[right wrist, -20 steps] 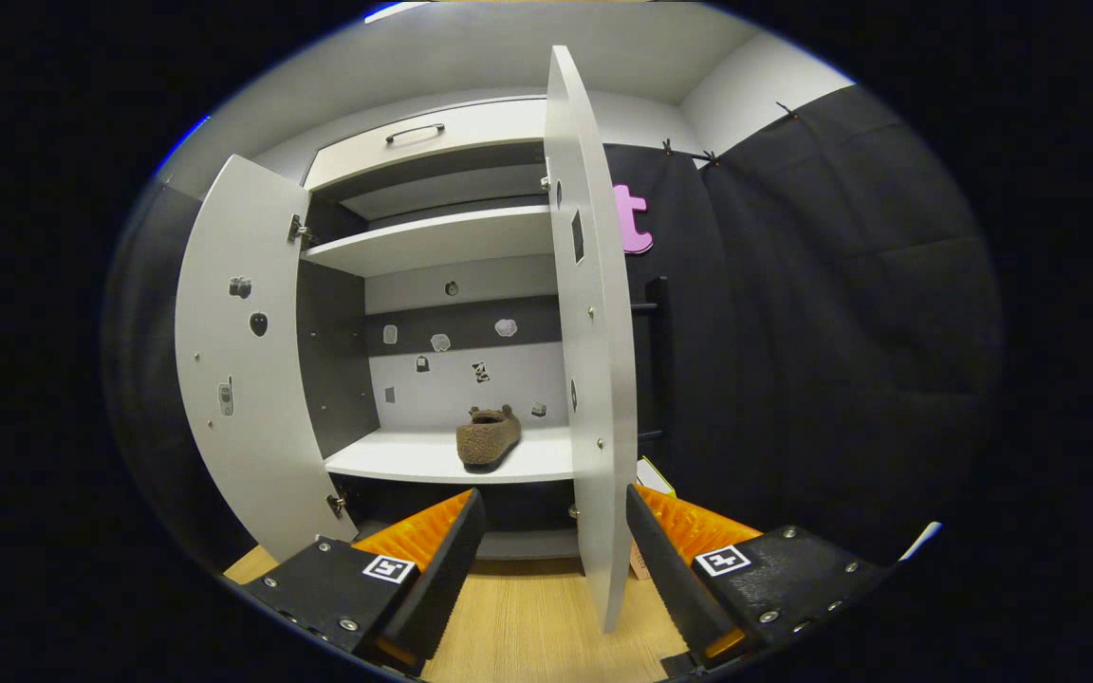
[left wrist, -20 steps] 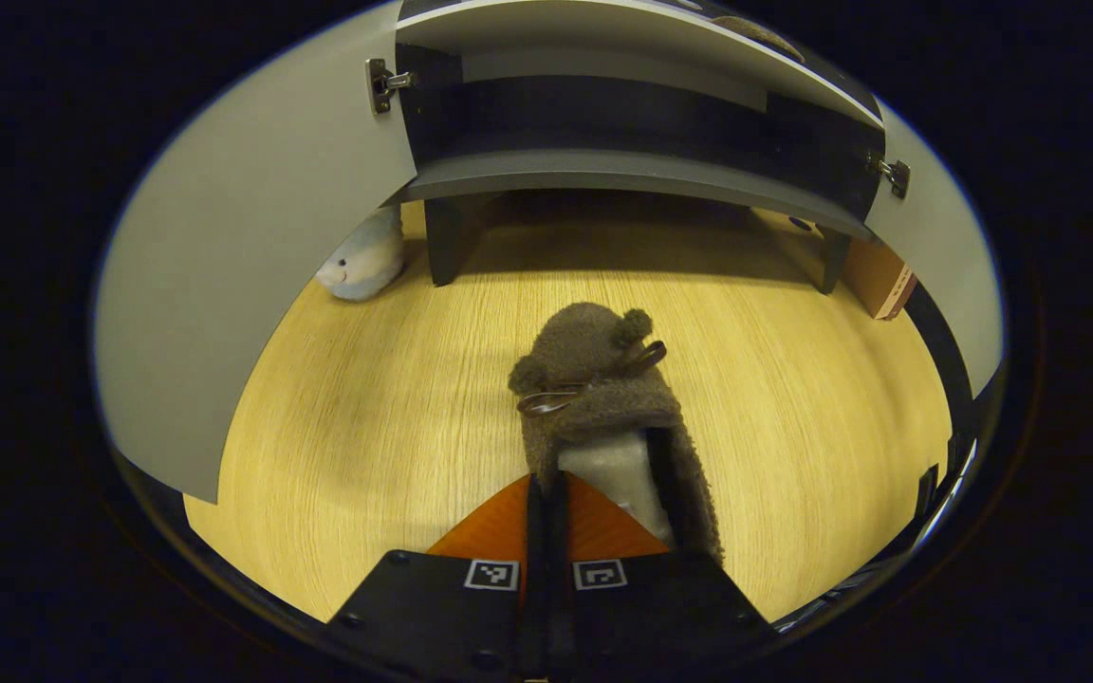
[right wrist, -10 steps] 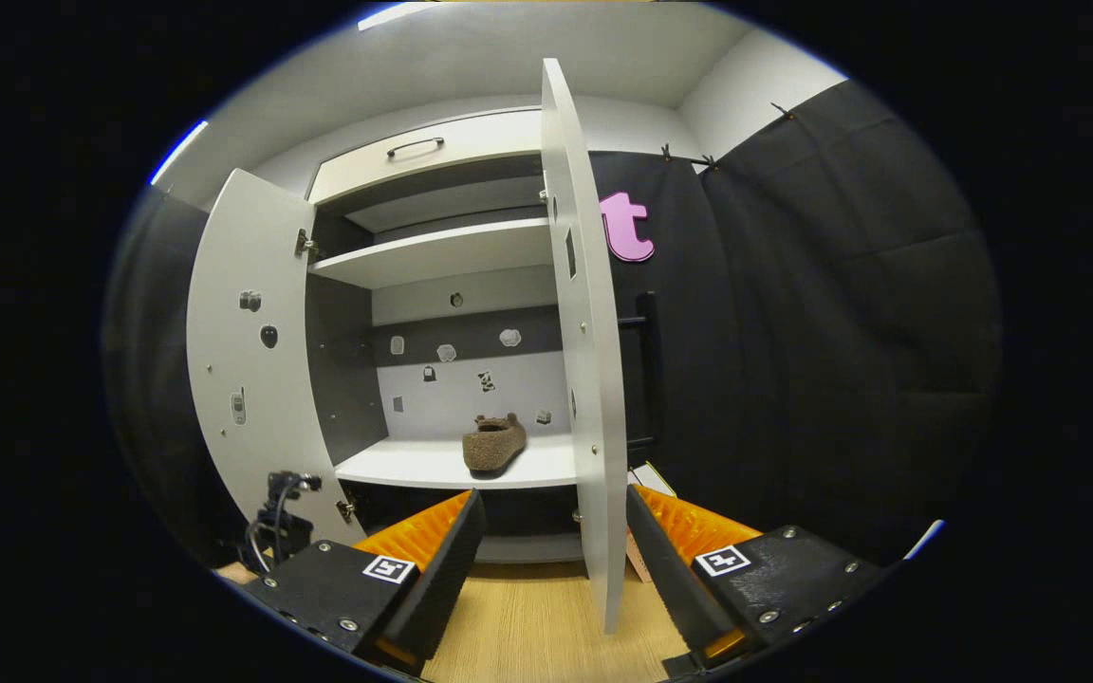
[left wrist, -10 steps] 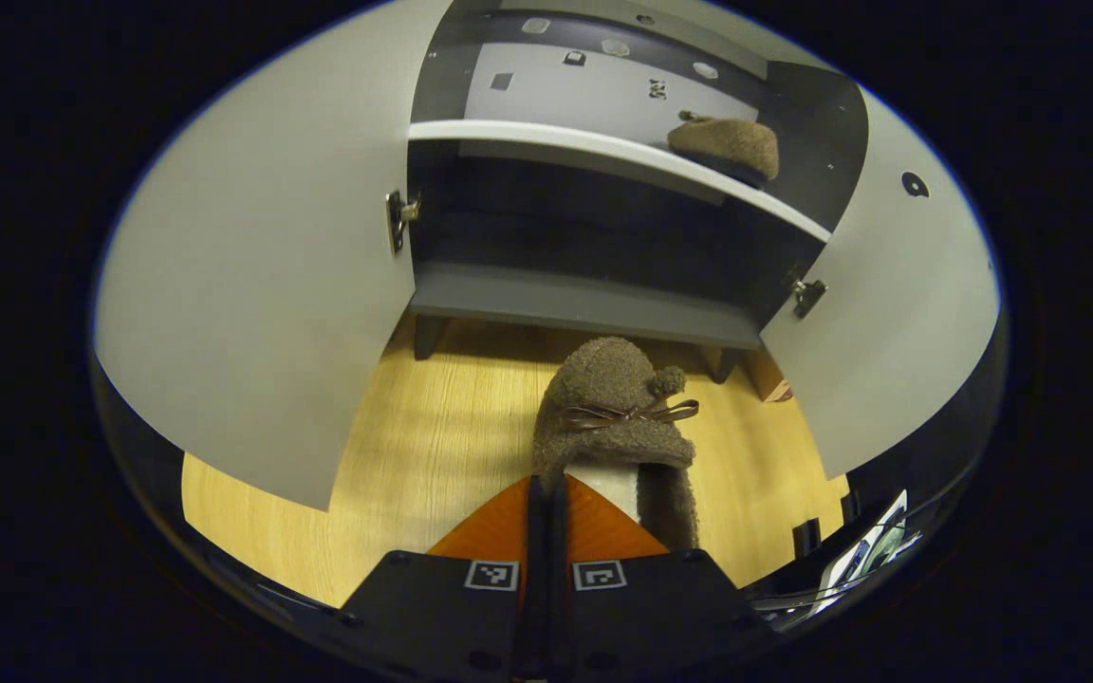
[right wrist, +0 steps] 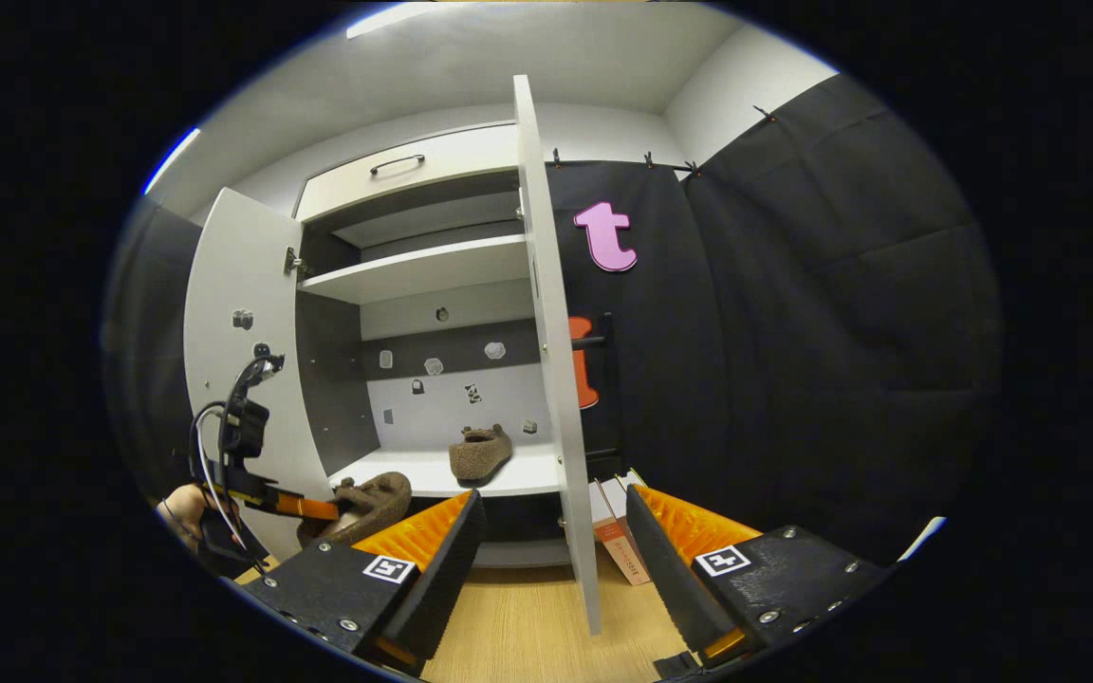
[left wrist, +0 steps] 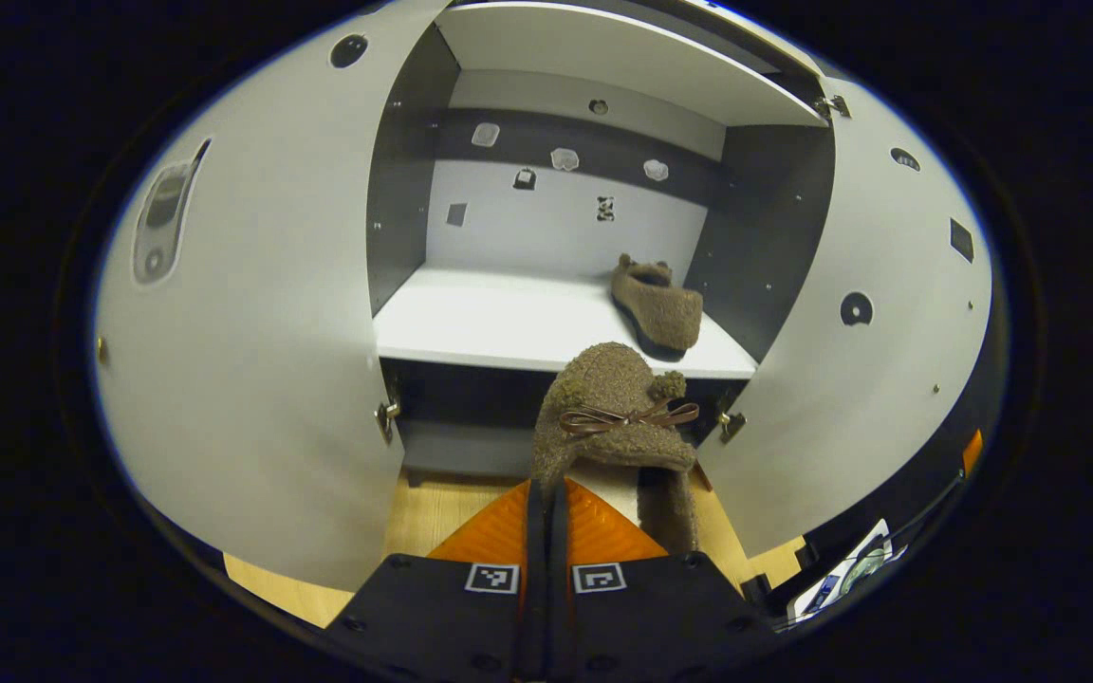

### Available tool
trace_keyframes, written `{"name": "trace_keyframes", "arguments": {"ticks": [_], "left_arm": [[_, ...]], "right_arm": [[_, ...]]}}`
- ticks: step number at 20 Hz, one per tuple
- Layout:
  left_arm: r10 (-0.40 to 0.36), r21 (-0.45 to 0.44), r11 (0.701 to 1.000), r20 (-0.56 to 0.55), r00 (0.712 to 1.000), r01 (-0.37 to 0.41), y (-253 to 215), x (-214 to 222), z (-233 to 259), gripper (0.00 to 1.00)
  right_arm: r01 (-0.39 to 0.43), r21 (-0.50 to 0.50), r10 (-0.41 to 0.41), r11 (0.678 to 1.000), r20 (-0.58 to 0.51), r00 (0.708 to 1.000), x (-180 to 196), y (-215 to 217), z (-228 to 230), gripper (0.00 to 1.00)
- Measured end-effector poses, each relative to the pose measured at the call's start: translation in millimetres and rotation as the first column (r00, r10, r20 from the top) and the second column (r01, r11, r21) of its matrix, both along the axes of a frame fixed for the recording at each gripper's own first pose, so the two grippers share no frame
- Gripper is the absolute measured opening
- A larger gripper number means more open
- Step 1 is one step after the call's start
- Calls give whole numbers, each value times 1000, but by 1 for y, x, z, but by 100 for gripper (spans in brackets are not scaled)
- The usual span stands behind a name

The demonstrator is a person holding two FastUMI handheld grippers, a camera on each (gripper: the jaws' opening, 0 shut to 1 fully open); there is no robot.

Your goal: Grab one shoe with the right hand and put it into the shoe cabinet, grab the other shoe with the left hand and put it into the shoe cabinet; then close the right door with the right hand and the left door with the left hand.

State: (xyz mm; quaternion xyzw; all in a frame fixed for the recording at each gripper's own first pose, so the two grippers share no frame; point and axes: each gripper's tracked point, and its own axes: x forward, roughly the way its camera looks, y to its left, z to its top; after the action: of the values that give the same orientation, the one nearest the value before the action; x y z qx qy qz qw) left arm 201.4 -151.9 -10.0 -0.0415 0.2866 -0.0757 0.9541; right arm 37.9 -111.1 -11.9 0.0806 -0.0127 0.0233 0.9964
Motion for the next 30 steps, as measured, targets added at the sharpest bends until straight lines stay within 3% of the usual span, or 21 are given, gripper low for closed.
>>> {"name": "trace_keyframes", "arguments": {"ticks": [4, 9, 17, 22, 30], "left_arm": [[37, -18, 999, 68, 997, -36, 6, 63, 50, 7], [79, -61, 995, 98, 992, -74, 10, 128, 71, 6], [122, -87, 989, 22, 992, -119, 12, 224, 48, 7], [128, -62, 990, -31, 991, -130, 13, 255, 16, 7], [126, -7, 992, -65, 990, -127, 15, 259, 2, 8]], "right_arm": [[53, -9, -53, 999, 12, 999, -3, -21, 6, 92], [118, -14, -118, 993, 4, 993, 0, -44, 3, 92], [219, -6, -219, 976, -17, 975, 12, -75, -5, 92], [265, -12, -265, 964, -47, 963, 23, -88, -16, 92], [270, -7, -270, 963, -99, 958, 41, -101, -39, 92]]}}
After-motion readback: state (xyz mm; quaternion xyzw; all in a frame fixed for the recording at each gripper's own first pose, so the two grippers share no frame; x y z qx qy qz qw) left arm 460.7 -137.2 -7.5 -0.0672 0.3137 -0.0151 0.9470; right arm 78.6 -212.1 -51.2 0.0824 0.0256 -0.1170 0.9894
